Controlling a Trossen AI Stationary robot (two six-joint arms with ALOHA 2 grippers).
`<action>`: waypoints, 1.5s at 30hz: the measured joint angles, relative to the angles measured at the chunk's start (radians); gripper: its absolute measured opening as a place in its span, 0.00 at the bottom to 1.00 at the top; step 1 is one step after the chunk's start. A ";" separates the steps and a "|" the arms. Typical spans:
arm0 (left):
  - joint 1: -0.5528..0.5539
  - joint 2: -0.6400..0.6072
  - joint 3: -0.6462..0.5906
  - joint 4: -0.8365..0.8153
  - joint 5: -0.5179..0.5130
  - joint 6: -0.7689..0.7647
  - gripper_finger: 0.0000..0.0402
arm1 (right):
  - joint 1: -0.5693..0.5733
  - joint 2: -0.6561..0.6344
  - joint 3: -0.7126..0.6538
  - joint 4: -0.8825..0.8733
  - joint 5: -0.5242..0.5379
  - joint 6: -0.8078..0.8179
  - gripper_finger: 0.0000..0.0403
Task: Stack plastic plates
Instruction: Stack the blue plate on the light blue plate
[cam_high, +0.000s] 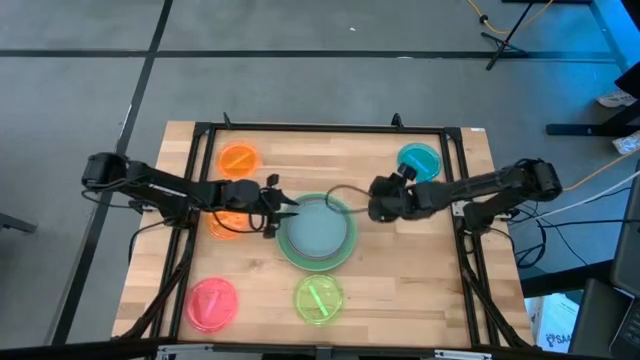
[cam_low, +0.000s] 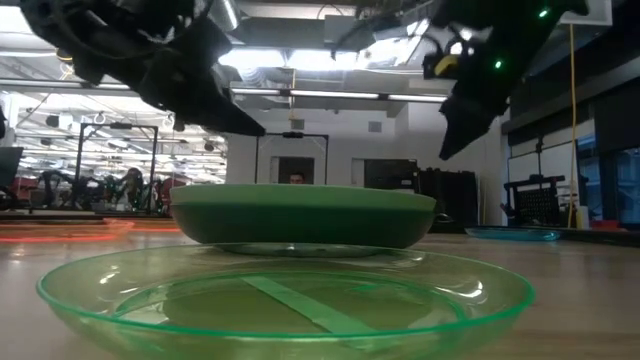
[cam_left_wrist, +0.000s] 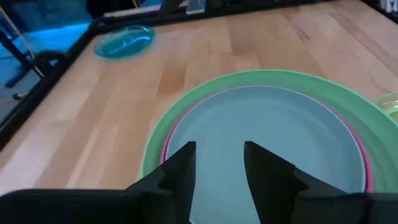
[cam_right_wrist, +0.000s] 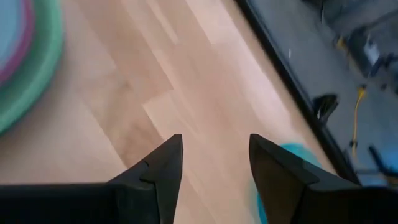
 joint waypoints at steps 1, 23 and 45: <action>-0.003 -0.017 -0.014 0.001 0.000 0.000 0.32 | -0.025 0.000 0.000 -0.011 -0.026 -0.011 0.44; -0.008 -0.044 -0.070 0.101 -0.001 -0.026 0.31 | -0.548 0.000 -0.237 0.191 -0.348 -0.099 0.44; -0.007 -0.043 -0.070 0.098 -0.024 -0.021 0.31 | -0.656 0.012 -0.354 0.388 -0.333 -0.206 0.20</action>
